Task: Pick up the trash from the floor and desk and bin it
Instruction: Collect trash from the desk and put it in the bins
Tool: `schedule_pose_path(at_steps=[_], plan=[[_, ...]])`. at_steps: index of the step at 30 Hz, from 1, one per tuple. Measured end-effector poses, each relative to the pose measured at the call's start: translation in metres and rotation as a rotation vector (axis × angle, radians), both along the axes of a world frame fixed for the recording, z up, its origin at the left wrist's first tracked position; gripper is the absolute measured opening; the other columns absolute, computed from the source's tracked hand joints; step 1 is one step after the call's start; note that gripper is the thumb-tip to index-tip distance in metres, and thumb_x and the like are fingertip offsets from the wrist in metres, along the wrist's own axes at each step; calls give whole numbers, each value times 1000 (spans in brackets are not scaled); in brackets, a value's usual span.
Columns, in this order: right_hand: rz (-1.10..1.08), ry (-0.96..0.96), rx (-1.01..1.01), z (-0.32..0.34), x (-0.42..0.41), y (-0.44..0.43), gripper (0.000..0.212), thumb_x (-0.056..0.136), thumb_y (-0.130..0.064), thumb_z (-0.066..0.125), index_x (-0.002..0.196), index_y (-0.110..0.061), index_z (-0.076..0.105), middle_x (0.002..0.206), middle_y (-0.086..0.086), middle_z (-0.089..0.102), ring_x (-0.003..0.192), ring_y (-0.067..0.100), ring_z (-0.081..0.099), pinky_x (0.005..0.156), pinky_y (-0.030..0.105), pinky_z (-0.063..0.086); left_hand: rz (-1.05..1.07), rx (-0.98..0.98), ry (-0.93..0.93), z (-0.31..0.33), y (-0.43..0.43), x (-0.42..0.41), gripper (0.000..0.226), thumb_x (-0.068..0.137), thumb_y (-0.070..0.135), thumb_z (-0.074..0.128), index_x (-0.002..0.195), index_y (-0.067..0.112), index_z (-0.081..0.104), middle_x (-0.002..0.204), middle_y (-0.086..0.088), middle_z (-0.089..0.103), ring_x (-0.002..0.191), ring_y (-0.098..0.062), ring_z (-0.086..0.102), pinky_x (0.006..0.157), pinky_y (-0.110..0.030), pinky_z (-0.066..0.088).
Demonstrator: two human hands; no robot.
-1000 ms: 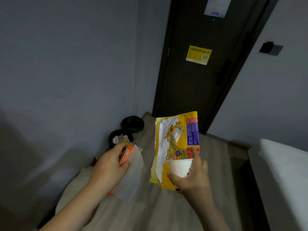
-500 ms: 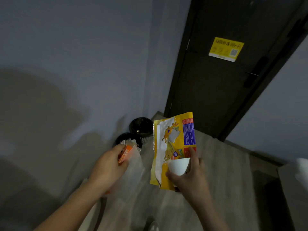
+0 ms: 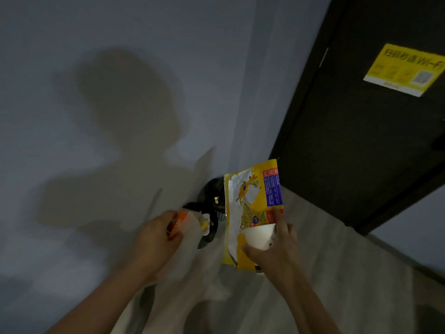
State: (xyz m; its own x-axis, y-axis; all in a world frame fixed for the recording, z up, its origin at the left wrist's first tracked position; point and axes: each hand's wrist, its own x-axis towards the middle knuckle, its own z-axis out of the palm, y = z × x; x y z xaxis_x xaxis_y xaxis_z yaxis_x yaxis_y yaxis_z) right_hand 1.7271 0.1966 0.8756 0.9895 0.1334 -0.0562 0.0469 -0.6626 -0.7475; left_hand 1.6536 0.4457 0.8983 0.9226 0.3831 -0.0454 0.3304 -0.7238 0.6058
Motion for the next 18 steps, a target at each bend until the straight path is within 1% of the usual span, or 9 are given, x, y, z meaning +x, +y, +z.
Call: schedule_pose_path(at_steps=[2,3,7,8,10,13,14,16,18], plan=[[8,-3,-15,-8,21,5,118,59,-44,85,148,-40,7,115,-9,32,100,12,46,78,28,51,6,-19,4,-7,8,21,32,84,13,63,115,14,60,91,-5,65,80,-21,59,67,-27,44],[13,8,-20,-12,32,8,118,58,-44,85,148,-39,8,116,-7,34,100,13,46,77,27,50,14,-25,2,-11,14,32,29,84,12,63,113,13,60,89,-3,64,77,-19,58,64,-26,43],[13,80,-37,-30,75,27,120,59,-41,86,150,-36,7,123,0,35,104,17,47,83,35,54,19,-51,35,-36,36,82,29,85,14,61,113,15,59,86,2,61,76,-16,56,62,-22,41],[11,97,-29,-35,85,33,120,59,-43,85,149,-37,6,122,-1,35,104,17,47,83,37,55,15,-59,40,-44,42,95,28,85,15,61,112,16,59,84,4,59,74,-14,54,60,-19,39],[-1,149,-1,-46,108,49,115,61,-45,83,147,-41,8,119,-4,33,102,17,47,77,42,58,12,-54,64,-62,58,124,27,85,16,61,112,15,59,83,5,58,72,-13,53,60,-21,36],[-34,215,-18,-66,143,71,103,62,-40,84,142,-39,19,119,-3,36,100,18,51,70,42,60,-2,-43,133,-91,84,168,32,85,14,59,117,12,57,92,-2,63,78,-17,55,66,-24,35],[-41,238,-32,-72,154,78,104,62,-38,85,143,-38,20,119,-4,36,101,19,52,69,42,60,-6,-56,163,-101,92,181,35,86,13,58,121,13,55,97,-4,64,82,-19,56,68,-25,36],[-49,268,-54,-85,174,89,110,62,-36,85,147,-37,16,119,-4,36,106,21,50,71,43,60,-13,-88,228,-119,106,207,39,88,13,56,127,15,51,110,-8,63,93,-23,58,75,-27,41],[-38,283,-86,-98,194,98,112,63,-36,85,148,-35,13,120,-4,35,108,22,49,75,43,59,-35,-91,271,-138,116,231,35,89,14,56,124,12,49,111,-10,62,96,-28,59,78,-31,45]])
